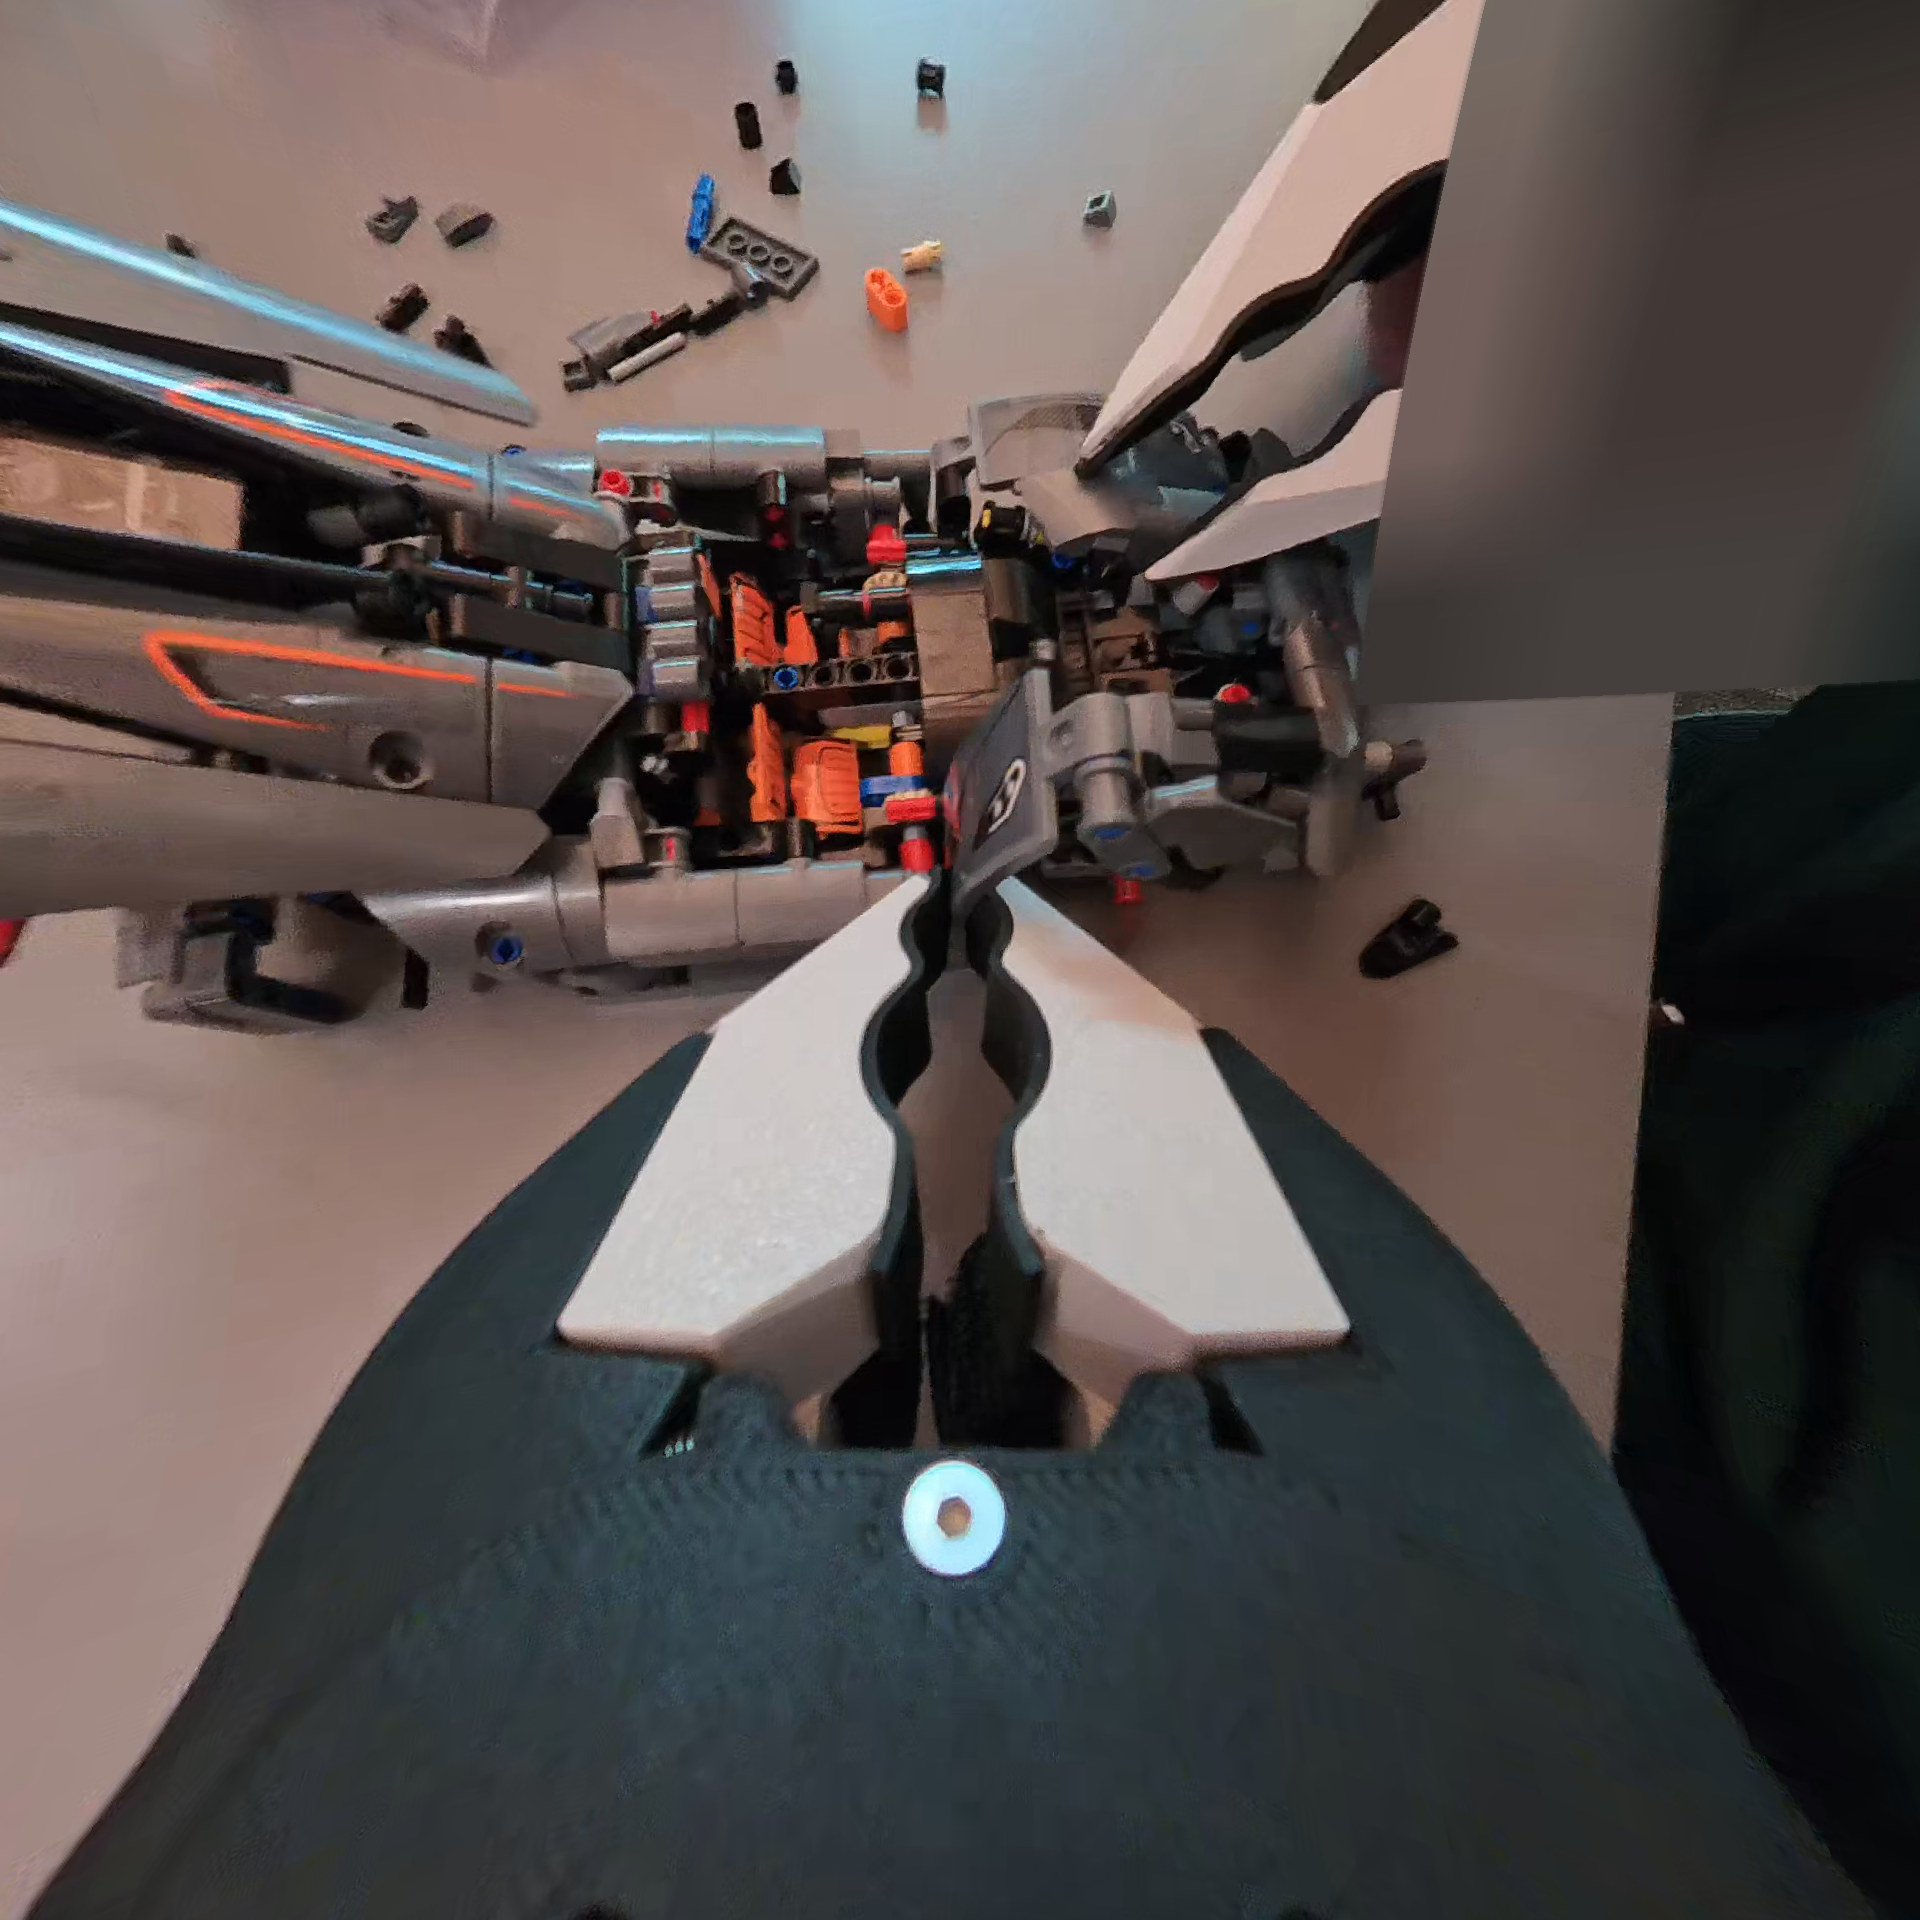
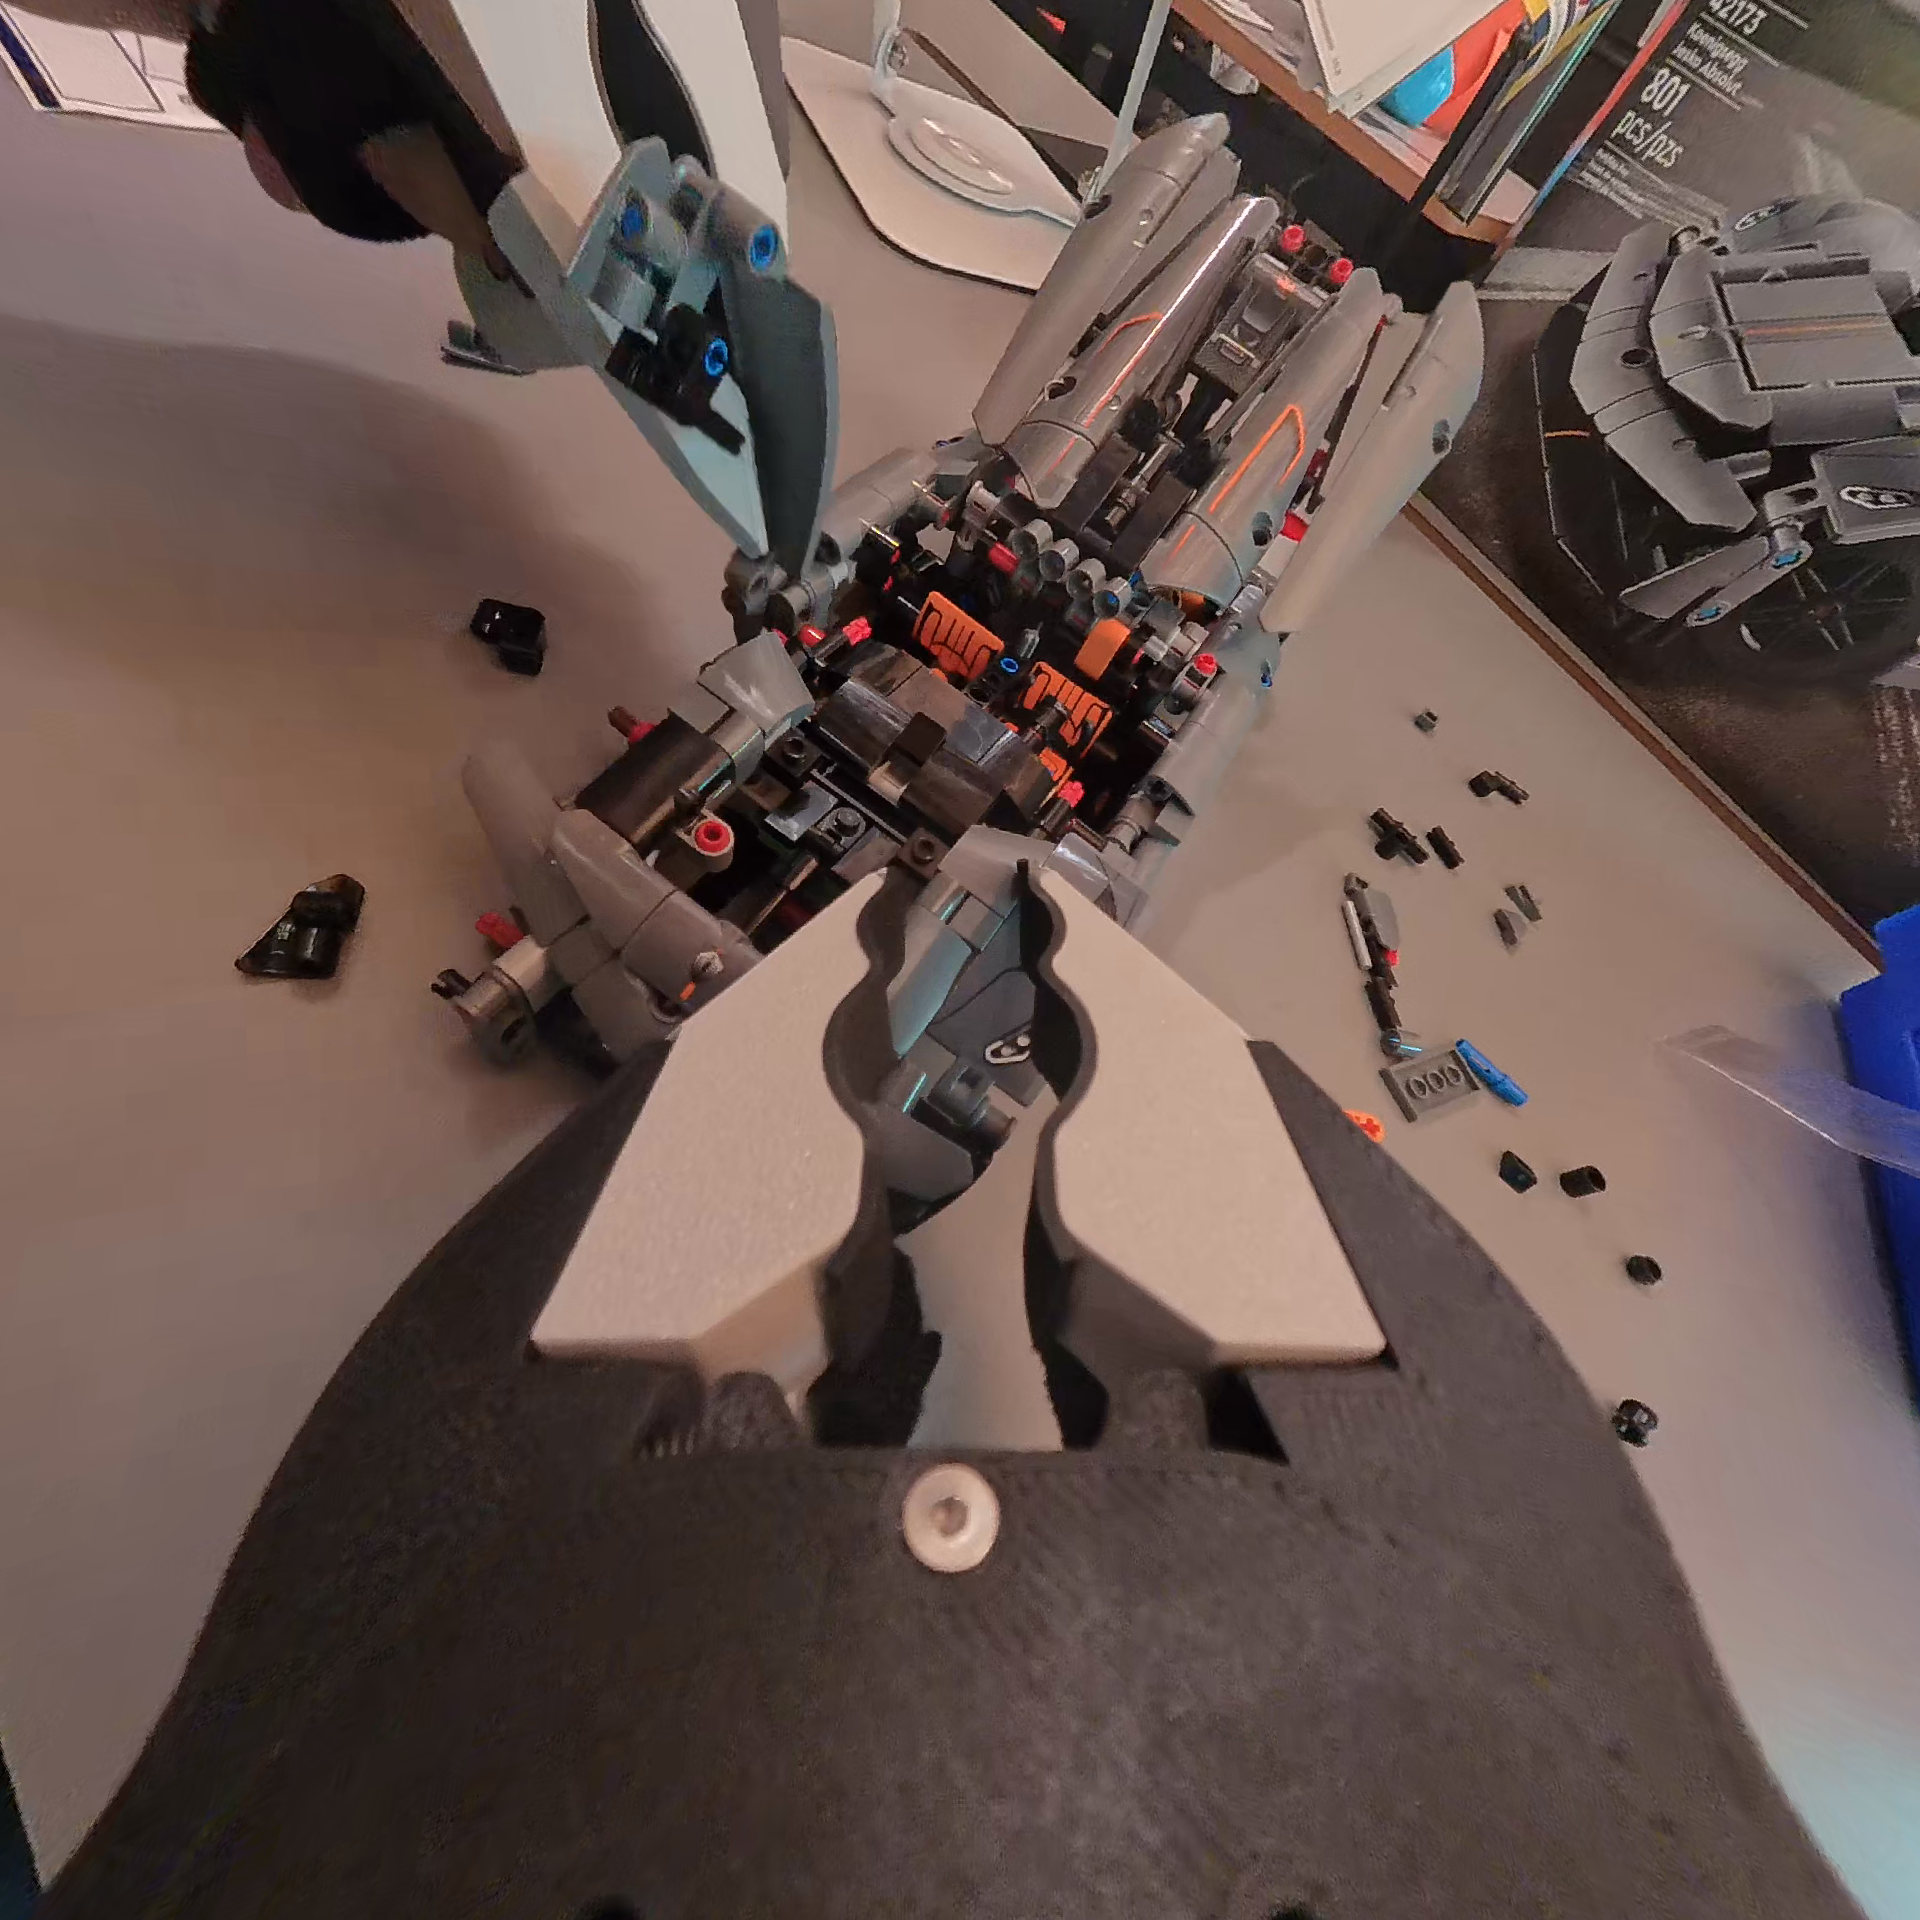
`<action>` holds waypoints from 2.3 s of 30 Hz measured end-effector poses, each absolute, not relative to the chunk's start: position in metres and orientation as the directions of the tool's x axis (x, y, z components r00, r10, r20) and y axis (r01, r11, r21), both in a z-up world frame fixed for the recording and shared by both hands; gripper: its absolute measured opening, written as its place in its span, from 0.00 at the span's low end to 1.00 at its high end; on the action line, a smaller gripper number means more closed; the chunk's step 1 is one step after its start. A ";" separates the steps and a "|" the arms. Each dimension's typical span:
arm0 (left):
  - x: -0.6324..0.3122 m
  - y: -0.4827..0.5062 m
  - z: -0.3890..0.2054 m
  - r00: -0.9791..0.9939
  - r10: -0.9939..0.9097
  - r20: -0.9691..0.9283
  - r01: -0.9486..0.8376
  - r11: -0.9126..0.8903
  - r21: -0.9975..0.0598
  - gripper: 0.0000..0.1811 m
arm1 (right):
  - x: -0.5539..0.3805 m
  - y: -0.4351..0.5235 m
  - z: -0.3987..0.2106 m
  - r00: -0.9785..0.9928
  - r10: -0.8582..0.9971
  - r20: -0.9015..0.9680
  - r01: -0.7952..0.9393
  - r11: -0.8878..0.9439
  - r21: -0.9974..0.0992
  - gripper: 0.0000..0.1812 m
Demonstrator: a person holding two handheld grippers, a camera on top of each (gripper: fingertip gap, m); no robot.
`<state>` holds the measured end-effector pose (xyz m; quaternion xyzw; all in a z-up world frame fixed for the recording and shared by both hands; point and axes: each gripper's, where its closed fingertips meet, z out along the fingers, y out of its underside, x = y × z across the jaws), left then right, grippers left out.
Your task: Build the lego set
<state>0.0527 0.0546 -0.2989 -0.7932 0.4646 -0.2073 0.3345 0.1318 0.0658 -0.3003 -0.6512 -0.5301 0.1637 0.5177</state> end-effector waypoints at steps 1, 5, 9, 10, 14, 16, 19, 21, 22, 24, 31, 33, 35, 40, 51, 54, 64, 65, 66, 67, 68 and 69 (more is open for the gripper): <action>0.050 0.055 -0.297 0.488 -0.873 -0.006 -0.604 -0.333 -0.724 0.00 | 0.132 0.066 -0.300 0.384 0.859 0.339 0.522 0.101 -0.847 0.12; 0.046 0.054 -0.286 0.506 -0.862 -0.019 -0.560 -0.313 -0.767 0.00 | 0.133 0.065 -0.299 0.387 0.856 0.344 0.519 0.106 -0.848 0.11; 0.035 0.054 -0.279 0.526 -0.846 -0.086 -0.536 -0.250 -0.807 0.00 | 0.134 0.066 -0.296 0.391 0.848 0.358 0.514 0.122 -0.849 0.15; 0.032 0.054 -0.280 0.525 -0.842 -0.127 -0.552 -0.223 -0.804 0.00 | 0.136 0.066 -0.295 0.397 0.848 0.352 0.507 0.117 -0.854 0.16; 0.010 0.049 -0.301 0.488 -0.802 -0.343 -0.711 -0.138 -0.690 0.00 | 0.144 0.072 -0.288 0.441 0.838 0.322 0.470 0.090 -0.878 0.19; 0.000 0.046 -0.313 0.449 -0.786 -0.424 -0.777 -0.110 -0.620 0.00 | 0.155 0.078 -0.278 0.496 0.809 0.315 0.431 0.086 -0.898 0.16; -0.014 0.045 -0.326 0.421 -0.763 -0.491 -0.823 -0.093 -0.560 0.01 | 0.182 0.089 -0.276 0.565 0.782 0.263 0.401 0.018 -0.916 0.15; -0.021 0.045 -0.331 0.401 -0.748 -0.528 -0.843 -0.077 -0.532 0.01 | 0.204 0.101 -0.285 0.613 0.754 0.235 0.423 -0.062 -0.904 0.14; -0.023 0.044 -0.332 0.381 -0.742 -0.552 -0.856 -0.057 -0.514 0.01 | 0.215 0.107 -0.290 0.631 0.740 0.232 0.442 -0.098 -0.891 0.14; -0.023 0.042 -0.334 0.329 -0.733 -0.595 -0.875 0.000 -0.484 0.02 | 0.230 0.117 -0.295 0.657 0.712 0.247 0.474 -0.135 -0.870 0.14; -0.025 0.029 -0.336 0.249 -0.722 -0.646 -0.892 0.089 -0.443 0.07 | 0.239 0.133 -0.291 0.686 0.668 0.288 0.484 -0.123 -0.866 0.12; -0.029 0.025 -0.332 0.254 -0.718 -0.649 -0.889 0.091 -0.448 0.11 | 0.238 0.134 -0.297 0.683 0.670 0.290 0.490 -0.126 -0.863 0.12; -0.034 0.020 -0.330 0.270 -0.725 -0.633 -0.878 0.085 -0.471 0.15 | 0.238 0.134 -0.299 0.679 0.669 0.303 0.502 -0.121 -0.856 0.12; -0.048 0.010 -0.322 0.376 -0.746 -0.550 -0.833 -0.013 -0.553 0.18 | 0.240 0.134 -0.294 0.691 0.659 0.297 0.480 -0.110 -0.870 0.11; -0.006 -0.027 -0.321 0.307 -0.840 -0.447 -0.796 0.031 -0.605 0.13 | 0.239 0.134 -0.300 0.672 0.659 0.339 0.527 -0.104 -0.843 0.11; -0.011 -0.026 -0.327 0.358 -0.835 -0.418 -0.790 -0.032 -0.612 0.18 | 0.238 0.131 -0.294 0.670 0.660 0.340 0.507 -0.073 -0.859 0.11; -0.016 -0.018 -0.335 0.431 -0.807 -0.403 -0.773 -0.100 -0.626 0.11 | 0.234 0.125 -0.292 0.649 0.668 0.365 0.523 -0.042 -0.852 0.10; -0.017 -0.017 -0.335 0.442 -0.804 -0.397 -0.766 -0.108 -0.634 0.11 | 0.234 0.125 -0.292 0.648 0.669 0.364 0.521 -0.041 -0.852 0.10; -0.019 -0.016 -0.335 0.459 -0.800 -0.385 -0.756 -0.125 -0.643 0.11 | 0.234 0.125 -0.293 0.648 0.668 0.364 0.522 -0.042 -0.852 0.10; -0.019 -0.017 -0.335 0.471 -0.802 -0.367 -0.742 -0.136 -0.656 0.11 | 0.234 0.126 -0.293 0.649 0.669 0.364 0.524 -0.046 -0.850 0.10; -0.021 -0.017 -0.334 0.487 -0.802 -0.347 -0.726 -0.151 -0.670 0.11 | 0.234 0.126 -0.294 0.648 0.670 0.363 0.526 -0.048 -0.849 0.10; -0.023 -0.017 -0.334 0.508 -0.798 -0.325 -0.708 -0.172 -0.685 0.11 | 0.233 0.126 -0.295 0.645 0.673 0.363 0.527 -0.048 -0.848 0.09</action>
